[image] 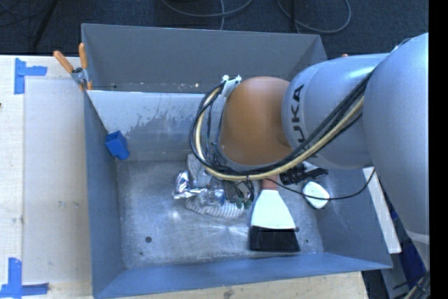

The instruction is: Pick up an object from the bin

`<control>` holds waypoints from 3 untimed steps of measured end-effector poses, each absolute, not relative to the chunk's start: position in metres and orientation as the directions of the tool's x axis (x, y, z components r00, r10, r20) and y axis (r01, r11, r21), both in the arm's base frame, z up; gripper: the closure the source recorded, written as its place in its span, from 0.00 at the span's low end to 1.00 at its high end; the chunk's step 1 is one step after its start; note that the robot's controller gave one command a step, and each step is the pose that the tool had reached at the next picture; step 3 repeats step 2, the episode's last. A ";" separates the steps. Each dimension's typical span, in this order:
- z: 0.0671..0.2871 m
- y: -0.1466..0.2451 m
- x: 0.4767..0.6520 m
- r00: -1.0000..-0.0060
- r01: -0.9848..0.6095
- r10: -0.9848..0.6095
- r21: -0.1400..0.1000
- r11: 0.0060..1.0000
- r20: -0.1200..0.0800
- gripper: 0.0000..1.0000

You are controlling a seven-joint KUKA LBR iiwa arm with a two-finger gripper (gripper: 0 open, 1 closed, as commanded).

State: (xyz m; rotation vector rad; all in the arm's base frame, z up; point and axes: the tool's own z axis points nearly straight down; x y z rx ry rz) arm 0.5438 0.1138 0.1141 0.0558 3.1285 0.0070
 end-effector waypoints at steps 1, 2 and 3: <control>0.159 0.127 0.552 -1.000 0.031 0.031 0.000 1.000 0.001 1.00; 0.215 0.124 0.553 -0.999 0.040 0.040 -0.001 0.999 0.005 1.00; 0.215 0.124 0.553 -0.999 0.040 0.040 -0.001 0.999 0.005 1.00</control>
Offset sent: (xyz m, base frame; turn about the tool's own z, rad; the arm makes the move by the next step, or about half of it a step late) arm 0.0110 0.0039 0.1375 0.0139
